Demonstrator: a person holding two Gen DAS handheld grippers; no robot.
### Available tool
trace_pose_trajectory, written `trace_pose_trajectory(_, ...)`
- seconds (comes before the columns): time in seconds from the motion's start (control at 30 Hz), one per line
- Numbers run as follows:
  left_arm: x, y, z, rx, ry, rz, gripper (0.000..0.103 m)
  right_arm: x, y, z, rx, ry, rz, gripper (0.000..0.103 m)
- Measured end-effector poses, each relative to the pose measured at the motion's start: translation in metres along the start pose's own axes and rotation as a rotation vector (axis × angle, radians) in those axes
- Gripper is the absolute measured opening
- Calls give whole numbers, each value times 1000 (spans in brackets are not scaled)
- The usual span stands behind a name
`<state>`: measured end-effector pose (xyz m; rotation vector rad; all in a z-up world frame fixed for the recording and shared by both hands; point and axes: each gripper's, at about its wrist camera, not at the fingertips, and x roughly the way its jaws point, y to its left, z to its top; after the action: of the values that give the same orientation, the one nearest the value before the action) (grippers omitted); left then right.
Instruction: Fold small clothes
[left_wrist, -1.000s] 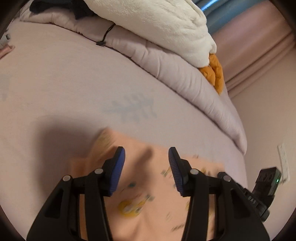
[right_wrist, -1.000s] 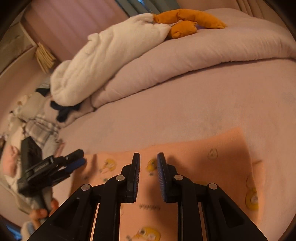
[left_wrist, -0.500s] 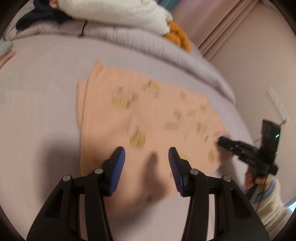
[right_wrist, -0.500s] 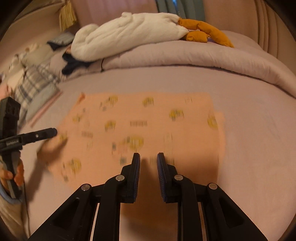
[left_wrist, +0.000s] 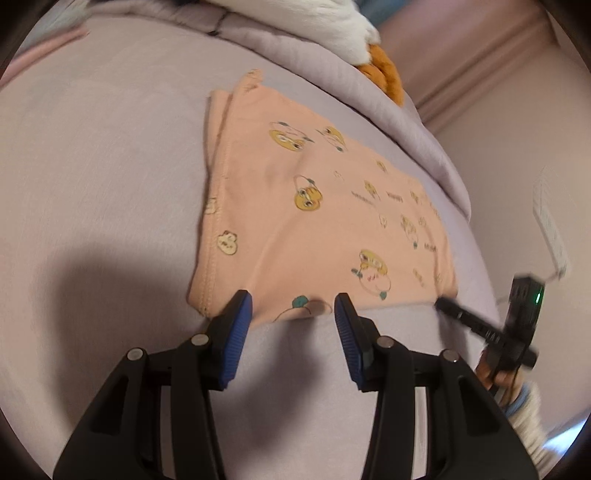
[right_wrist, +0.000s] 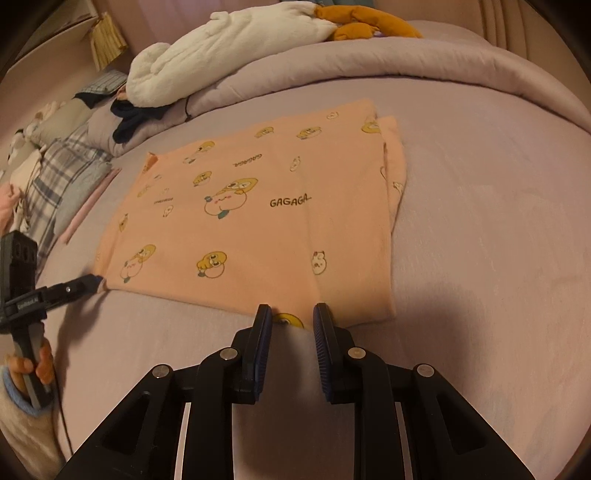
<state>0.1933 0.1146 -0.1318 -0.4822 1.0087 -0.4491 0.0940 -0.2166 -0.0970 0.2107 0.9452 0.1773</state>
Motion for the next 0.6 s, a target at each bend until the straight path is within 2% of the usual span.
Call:
trace_pose_trajectory(0.1, -9, -6, -6, -36, -9, 9, 48, -2, 6, -4, 32, 2, -23, 22)
trace_pose_trajectory(0.27, -30, -22, -33, 3, 1, 31, 51, -25, 25, -21, -21, -12, -20, 22)
trace_pose_trajectory(0.37, -46, -25, -50, -4, -7, 22, 63, -36, 30, -32, -23, -27, 8, 23)
trace_pose_trajectory(0.4, -51, -26, -55, -13, -16, 13, 70, -44, 33, -41, -16, -31, 32, 27)
trace_pose_trajectory(0.47, -61, -29, -64, -26, -31, 13, 73, -50, 35, -51, -12, -27, 52, 33)
trace_pose_trajectory(0.57, -75, -33, -79, -31, -56, 24, 74, -60, 39, -64, -8, -28, 77, 34)
trace_pose_trajectory(0.6, -78, -35, -83, -35, -62, 28, 79, -63, 40, -68, -2, -31, 88, 35)
